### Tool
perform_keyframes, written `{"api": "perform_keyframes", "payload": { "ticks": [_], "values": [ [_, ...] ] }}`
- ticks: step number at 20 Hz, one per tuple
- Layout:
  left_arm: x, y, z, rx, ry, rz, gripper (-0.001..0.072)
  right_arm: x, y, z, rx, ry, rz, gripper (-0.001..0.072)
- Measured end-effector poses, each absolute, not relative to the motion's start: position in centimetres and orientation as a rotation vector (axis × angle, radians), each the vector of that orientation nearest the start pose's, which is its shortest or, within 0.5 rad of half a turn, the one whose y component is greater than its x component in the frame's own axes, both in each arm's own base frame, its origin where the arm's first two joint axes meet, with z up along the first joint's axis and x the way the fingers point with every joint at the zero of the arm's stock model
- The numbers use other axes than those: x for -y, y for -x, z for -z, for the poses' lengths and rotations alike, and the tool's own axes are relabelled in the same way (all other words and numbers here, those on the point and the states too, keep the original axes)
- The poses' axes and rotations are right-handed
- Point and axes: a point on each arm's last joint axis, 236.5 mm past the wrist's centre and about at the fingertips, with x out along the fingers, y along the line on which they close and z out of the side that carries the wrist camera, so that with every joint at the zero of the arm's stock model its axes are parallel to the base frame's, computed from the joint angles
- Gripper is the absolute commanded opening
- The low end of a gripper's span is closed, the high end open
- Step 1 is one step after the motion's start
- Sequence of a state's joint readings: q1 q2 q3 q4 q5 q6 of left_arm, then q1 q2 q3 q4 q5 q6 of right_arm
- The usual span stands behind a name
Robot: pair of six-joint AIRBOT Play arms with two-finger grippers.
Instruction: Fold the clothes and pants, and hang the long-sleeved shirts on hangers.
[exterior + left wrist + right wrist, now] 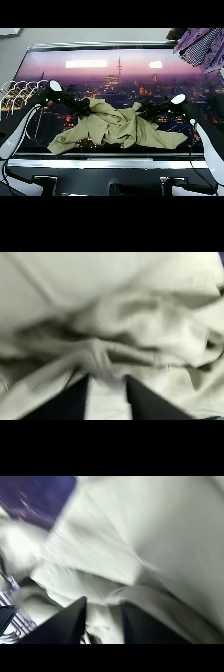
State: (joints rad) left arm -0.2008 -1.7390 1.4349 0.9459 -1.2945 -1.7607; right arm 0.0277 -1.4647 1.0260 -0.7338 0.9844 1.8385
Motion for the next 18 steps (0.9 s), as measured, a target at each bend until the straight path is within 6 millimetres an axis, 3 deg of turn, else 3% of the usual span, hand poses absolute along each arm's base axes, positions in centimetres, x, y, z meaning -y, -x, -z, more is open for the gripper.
{"api": "perform_keyframes", "payload": {
  "ticks": [1,3,5,7,8,9,11,14,18],
  "values": [
    [21.3,-39.6,5.2,-1.642,0.595,0.336,0.0500,-15.3,-40.4,3.3,-1.367,-1.058,-0.109,0.0358],
    [20.4,-40.1,4.6,-1.621,0.567,0.345,0.0625,-13.8,-41.5,1.1,-1.296,-0.980,-0.148,0.0376],
    [18.6,-39.9,3.3,-1.598,0.496,0.336,0.0629,-12.3,-41.1,-1.7,-1.246,-0.843,-0.179,0.0376],
    [16.7,-39.1,2.2,-1.570,0.418,0.304,0.0628,-11.9,-38.6,-4.4,-1.234,-0.644,-0.217,0.0403],
    [15.8,-38.3,1.7,-1.559,0.389,0.287,0.0628,-12.1,-37.0,-5.1,-1.243,-0.542,-0.228,0.0494],
    [15.0,-37.5,1.3,-1.540,0.367,0.273,0.0627,-12.5,-35.1,-5.5,-1.250,-0.431,-0.242,0.0533],
    [14.1,-36.0,1.0,-1.503,0.345,0.251,0.0627,-13.3,-31.5,-4.9,-1.277,-0.249,-0.254,0.0533],
    [13.1,-33.5,1.4,-1.488,0.328,0.228,0.0626,-15.0,-27.3,-2.6,-1.318,-0.040,-0.301,0.0533],
    [12.6,-32.1,1.8,-1.480,0.322,0.215,0.0627,-18.4,-24.7,0.0,-1.274,0.210,-0.432,0.0533]
  ]
}}
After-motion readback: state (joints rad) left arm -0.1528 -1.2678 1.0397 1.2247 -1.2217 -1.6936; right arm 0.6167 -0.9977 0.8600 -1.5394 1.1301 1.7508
